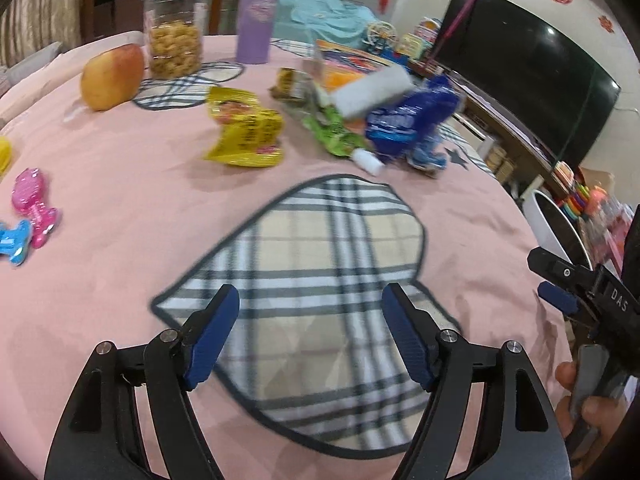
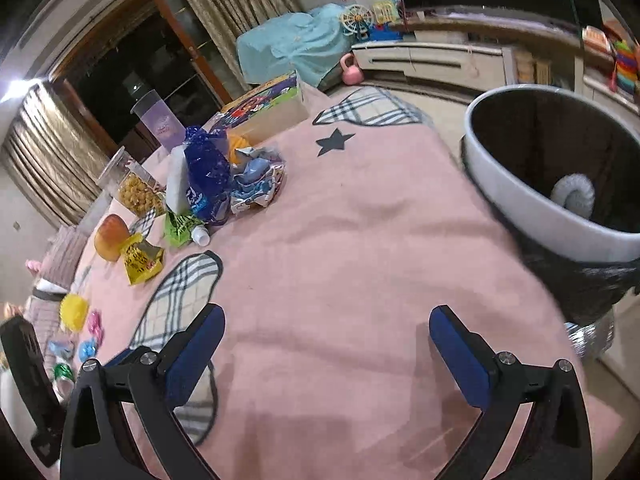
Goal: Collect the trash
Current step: 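Grasp the yellow snack bag with the left tool while the right tool grasps the crumpled paper wrapper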
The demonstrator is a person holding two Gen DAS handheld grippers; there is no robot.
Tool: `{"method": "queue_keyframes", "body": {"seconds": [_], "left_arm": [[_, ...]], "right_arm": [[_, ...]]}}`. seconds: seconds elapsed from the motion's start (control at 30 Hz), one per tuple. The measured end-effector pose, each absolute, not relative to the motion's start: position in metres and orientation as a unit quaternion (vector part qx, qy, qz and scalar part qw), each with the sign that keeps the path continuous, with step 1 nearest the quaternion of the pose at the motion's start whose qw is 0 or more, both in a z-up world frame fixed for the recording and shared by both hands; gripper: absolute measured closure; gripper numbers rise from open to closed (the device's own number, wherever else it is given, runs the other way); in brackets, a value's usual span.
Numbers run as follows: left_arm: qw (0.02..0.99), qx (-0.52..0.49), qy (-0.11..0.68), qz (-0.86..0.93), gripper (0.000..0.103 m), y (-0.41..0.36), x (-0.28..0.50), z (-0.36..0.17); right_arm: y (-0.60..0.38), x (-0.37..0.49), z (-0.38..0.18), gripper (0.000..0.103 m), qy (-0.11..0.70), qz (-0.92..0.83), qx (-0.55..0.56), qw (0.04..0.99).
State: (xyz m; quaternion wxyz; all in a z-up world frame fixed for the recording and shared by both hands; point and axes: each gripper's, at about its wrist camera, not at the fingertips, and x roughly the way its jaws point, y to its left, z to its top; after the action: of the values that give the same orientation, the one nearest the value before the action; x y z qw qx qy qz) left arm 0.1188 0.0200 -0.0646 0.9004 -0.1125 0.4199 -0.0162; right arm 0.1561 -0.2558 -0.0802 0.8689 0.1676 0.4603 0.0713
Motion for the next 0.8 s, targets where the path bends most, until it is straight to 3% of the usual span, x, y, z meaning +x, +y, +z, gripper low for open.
{"method": "queue_keyframes", "body": {"seconds": [0.3, 0.53, 0.8], "left_arm": [[0.899, -0.126, 0.419, 0.005, 0.028, 0.048, 0.129, -0.066], [0.902, -0.126, 0.414, 0.012, 0.028, 0.061, 0.151, -0.062], [0.905, -0.142, 0.401, 0.015, 0.028, 0.074, 0.189, -0.056]], "right_arm": [[-0.215, 0.177, -0.085, 0.002, 0.447, 0.098, 0.149, 0.876], [-0.195, 0.205, -0.088, 0.022, 0.445, 0.106, 0.138, 0.878], [-0.200, 0.248, -0.094, 0.024, 0.444, 0.093, 0.168, 0.875]]}}
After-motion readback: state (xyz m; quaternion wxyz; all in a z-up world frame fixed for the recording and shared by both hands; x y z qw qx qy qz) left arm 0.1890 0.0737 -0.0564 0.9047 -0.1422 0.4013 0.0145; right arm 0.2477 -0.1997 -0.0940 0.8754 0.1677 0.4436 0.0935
